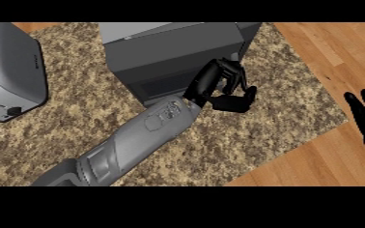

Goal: Pick up the milk, place it into the microwave and close the microwave

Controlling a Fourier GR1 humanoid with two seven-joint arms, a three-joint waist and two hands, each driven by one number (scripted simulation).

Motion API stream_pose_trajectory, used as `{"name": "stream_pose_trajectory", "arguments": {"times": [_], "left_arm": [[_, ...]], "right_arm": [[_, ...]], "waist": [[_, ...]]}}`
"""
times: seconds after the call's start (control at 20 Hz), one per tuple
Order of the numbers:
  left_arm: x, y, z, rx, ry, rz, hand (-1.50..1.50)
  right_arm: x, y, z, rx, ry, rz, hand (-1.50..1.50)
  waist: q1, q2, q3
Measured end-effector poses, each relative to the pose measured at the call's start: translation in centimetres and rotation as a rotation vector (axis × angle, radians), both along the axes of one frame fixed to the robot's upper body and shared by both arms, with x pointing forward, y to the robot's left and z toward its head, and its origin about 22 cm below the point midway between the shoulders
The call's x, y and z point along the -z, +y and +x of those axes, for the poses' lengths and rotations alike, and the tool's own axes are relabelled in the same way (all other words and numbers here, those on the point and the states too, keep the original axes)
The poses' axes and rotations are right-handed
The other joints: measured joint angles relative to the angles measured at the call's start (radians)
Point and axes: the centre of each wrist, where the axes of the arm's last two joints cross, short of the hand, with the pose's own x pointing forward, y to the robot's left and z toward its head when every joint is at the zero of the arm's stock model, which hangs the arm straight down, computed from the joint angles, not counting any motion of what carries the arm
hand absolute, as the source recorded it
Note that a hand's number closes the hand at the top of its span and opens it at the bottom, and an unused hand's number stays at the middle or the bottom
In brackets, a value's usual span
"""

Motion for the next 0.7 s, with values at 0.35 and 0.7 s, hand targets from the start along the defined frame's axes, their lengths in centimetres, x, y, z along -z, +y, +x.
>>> {"name": "stream_pose_trajectory", "arguments": {"times": [0.35, 0.7], "left_arm": [[-0.4, 0.8, 1.1, -0.085, -0.004, -0.004, 1.50], [-0.5, 1.3, 1.6, -0.158, -0.009, -0.011, 1.50]], "right_arm": [[-1.4, -0.5, 0.4, -0.018, -0.012, -0.022, -1.50], [-2.6, -1.2, 0.7, -0.018, -0.019, -0.056, -1.50]], "waist": [[-0.031, 0.007, 0.001], [-0.053, 0.010, 0.001]]}}
